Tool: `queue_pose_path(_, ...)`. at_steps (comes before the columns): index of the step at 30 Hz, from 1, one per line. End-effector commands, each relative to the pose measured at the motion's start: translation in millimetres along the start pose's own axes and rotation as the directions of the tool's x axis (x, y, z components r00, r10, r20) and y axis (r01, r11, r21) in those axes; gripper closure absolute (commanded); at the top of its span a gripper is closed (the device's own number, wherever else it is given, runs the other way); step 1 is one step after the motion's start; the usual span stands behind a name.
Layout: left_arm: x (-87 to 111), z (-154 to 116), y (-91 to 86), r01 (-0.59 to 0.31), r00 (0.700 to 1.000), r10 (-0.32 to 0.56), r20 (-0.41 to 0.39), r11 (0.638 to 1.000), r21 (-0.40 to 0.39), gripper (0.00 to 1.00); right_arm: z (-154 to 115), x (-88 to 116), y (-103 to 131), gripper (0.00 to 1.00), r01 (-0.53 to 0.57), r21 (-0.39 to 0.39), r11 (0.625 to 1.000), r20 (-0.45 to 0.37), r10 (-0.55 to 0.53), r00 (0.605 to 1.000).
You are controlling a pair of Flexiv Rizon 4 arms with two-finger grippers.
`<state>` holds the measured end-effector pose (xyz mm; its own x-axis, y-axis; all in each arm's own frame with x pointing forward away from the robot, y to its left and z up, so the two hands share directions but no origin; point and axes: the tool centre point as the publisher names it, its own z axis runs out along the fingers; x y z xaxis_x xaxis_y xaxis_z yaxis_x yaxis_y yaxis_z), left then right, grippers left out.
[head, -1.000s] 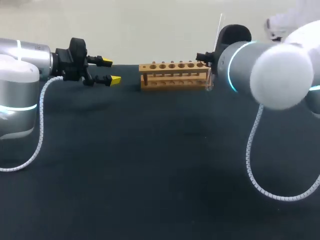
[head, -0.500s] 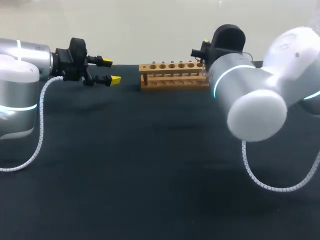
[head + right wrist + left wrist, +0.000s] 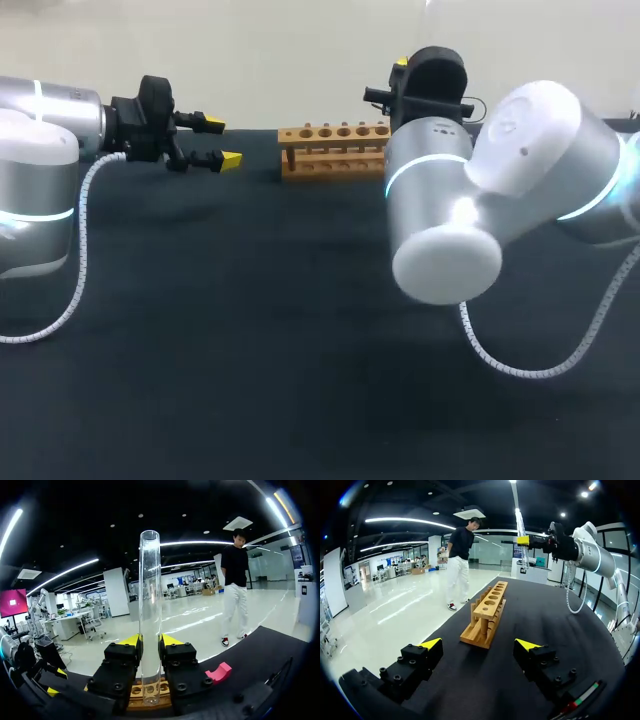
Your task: Grasp the test tube, adjust it, and insert it.
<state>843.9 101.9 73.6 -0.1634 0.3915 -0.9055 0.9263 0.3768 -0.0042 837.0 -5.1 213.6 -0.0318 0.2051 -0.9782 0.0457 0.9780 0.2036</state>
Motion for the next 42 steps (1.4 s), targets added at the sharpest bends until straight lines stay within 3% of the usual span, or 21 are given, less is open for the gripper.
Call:
queue_pose_path(1,1.4,0,-1.1,-0.003,1.000,0.003,0.006,1.000,-0.003,0.00,8,5,7,1.00,-0.004,-0.004,1.000,0.048,0.004,0.999)
queue_pose_path(12,1.4,0,-1.1,-0.003,1.000,0.003,0.006,1.000,-0.003,0.00,28,14,22,1.00,0.016,-0.020,1.000,0.094,-0.014,0.995)
queue_pose_path(42,1.4,0,-1.1,-0.003,1.000,0.003,0.006,1.000,-0.003,0.00,64,47,14,1.00,0.054,-0.054,0.997,0.060,-0.051,0.997)
